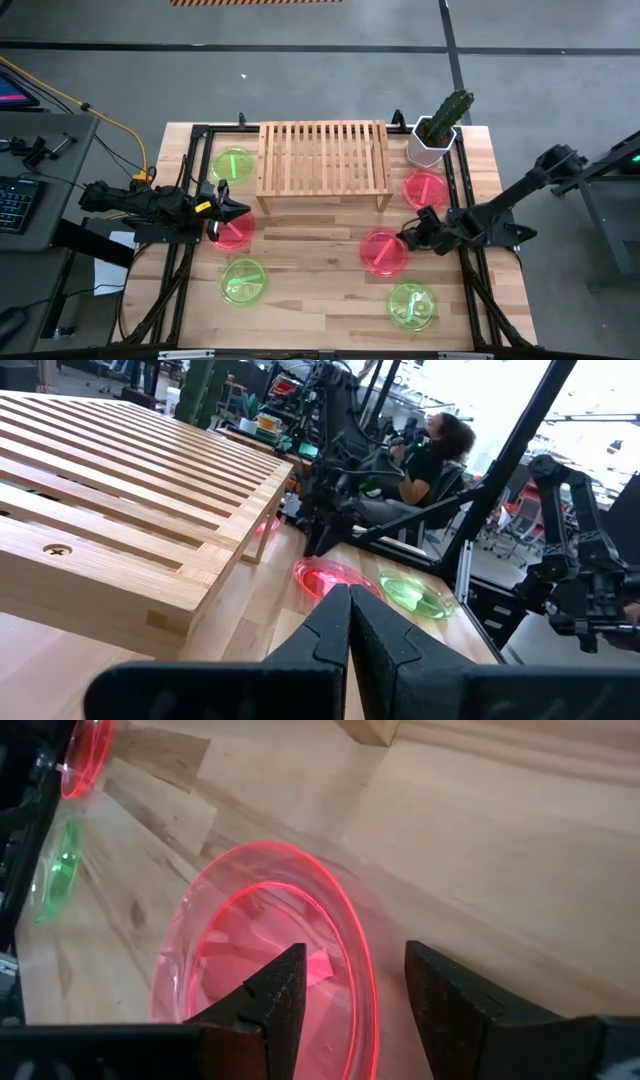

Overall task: Place and stack plates onto a shelf
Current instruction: Put the bottom right pink transparent plate on the shelf

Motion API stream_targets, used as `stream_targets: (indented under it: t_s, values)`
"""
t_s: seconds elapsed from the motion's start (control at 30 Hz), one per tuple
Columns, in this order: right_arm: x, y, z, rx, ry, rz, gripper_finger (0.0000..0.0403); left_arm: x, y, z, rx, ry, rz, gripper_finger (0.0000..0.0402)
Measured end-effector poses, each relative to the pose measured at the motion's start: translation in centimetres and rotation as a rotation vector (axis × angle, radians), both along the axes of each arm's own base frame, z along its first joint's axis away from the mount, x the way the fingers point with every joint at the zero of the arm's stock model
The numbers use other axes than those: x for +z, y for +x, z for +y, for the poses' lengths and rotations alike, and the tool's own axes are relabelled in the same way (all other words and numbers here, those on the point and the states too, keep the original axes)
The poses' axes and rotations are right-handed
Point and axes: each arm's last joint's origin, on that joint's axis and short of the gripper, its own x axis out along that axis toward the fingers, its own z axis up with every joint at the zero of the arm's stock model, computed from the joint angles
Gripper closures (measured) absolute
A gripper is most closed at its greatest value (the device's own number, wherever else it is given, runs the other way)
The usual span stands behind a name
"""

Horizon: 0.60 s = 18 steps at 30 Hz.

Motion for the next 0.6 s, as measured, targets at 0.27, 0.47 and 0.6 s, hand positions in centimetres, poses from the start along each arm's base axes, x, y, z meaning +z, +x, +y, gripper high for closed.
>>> stream_targets:
  t_s: [0.27,0.47,0.6]
  values:
    - [-0.7,0.8,0.5,0.004,-0.016,0.015,0.0252,0.0,0.0,0.0,0.000,0.000,0.000,0.0401]
    - [-1.1,1.0,0.6,0.001,-0.026,0.031,0.0272,0.0,0.0,0.0,0.000,0.000,0.000,0.0401]
    - [-1.2,1.0,0.6,0.000,-0.011,0.040,0.0347,0.0,0.0,0.0,0.000,0.000,0.000,0.0401]
